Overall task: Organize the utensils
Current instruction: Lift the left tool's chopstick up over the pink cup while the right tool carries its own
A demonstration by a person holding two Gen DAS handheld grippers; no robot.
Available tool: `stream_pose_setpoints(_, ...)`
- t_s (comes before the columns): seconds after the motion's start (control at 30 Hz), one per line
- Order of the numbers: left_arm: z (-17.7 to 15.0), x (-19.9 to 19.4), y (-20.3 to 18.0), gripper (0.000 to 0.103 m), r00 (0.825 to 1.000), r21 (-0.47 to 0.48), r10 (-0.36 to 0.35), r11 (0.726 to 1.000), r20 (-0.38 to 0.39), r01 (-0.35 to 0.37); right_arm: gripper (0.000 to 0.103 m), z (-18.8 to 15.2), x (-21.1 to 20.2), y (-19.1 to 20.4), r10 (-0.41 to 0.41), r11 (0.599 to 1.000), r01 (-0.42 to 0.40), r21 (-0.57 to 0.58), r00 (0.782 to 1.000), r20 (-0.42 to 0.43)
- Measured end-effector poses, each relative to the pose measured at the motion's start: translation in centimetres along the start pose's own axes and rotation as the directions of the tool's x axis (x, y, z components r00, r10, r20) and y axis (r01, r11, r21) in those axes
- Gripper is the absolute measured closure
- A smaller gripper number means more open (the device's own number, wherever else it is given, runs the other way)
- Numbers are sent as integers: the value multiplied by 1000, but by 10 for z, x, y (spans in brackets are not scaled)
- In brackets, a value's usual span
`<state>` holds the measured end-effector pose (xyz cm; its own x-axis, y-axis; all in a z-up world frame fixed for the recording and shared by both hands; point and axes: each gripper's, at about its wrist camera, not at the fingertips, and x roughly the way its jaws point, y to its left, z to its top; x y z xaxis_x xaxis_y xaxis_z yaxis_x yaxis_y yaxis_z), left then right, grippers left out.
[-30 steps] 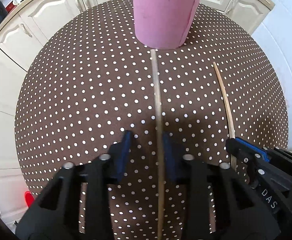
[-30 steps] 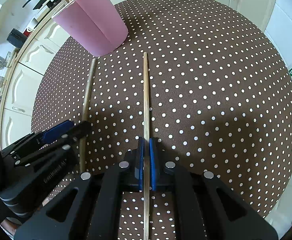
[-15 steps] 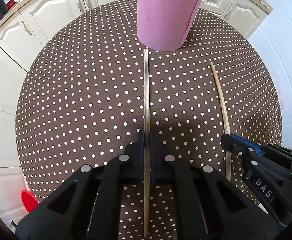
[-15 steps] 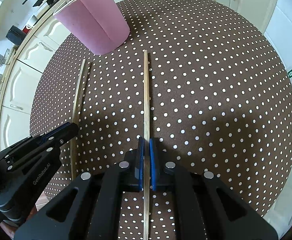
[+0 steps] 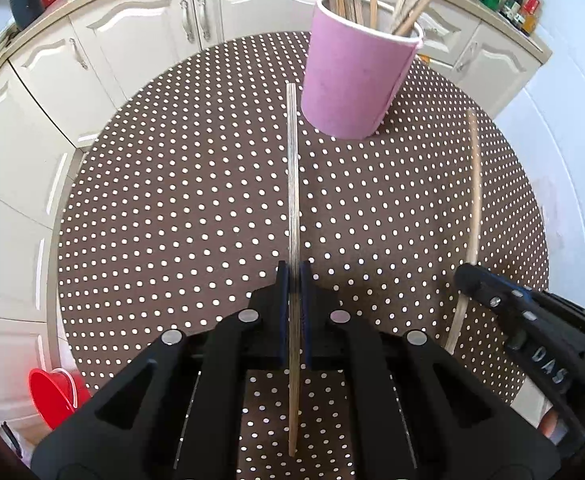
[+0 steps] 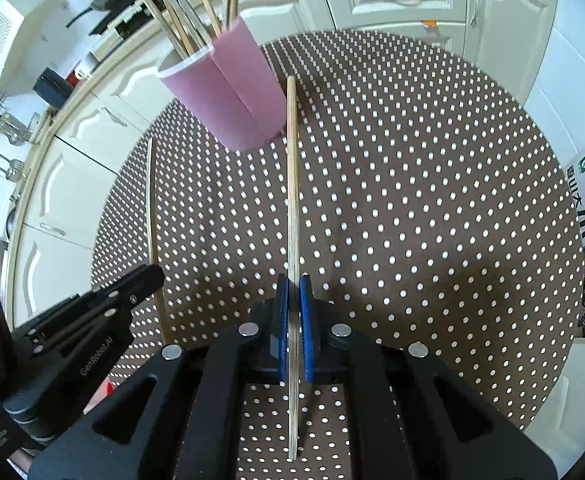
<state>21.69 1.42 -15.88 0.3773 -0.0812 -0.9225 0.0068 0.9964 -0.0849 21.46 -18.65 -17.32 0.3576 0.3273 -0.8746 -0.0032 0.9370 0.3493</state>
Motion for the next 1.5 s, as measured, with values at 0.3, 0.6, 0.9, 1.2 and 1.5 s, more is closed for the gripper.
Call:
stream_pose_setpoints(0.3, -2, -34, 6, 97, 997, -21, -3, 1000, 74, 4, 98, 14, -35, 2, 29, 1000, -29, -2, 992, 119)
stream_pose_setpoints(0.6, 10, -61, -5, 97, 984, -24, -13, 1000, 176, 17, 98, 29, -62, 8, 54, 999, -52, -16, 977, 207)
stream_pose_setpoints(0.9, 32, -84, -13, 97, 966, -10, -17, 1000, 256, 20, 98, 42, -88, 9, 66, 998, -65, -12, 952, 297)
stream_pose_setpoints(1.2, 57, -107, -16, 97, 944, 8, -27, 1000, 328, 25, 98, 64, -115, 17, 88, 996, -83, -30, 925, 369)
stream_pose_setpoints(1.5, 78, -129, -15, 97, 926, 31, -71, 997, 371, 65, 98, 86, -134, 27, 120, 993, -107, -55, 898, 423)
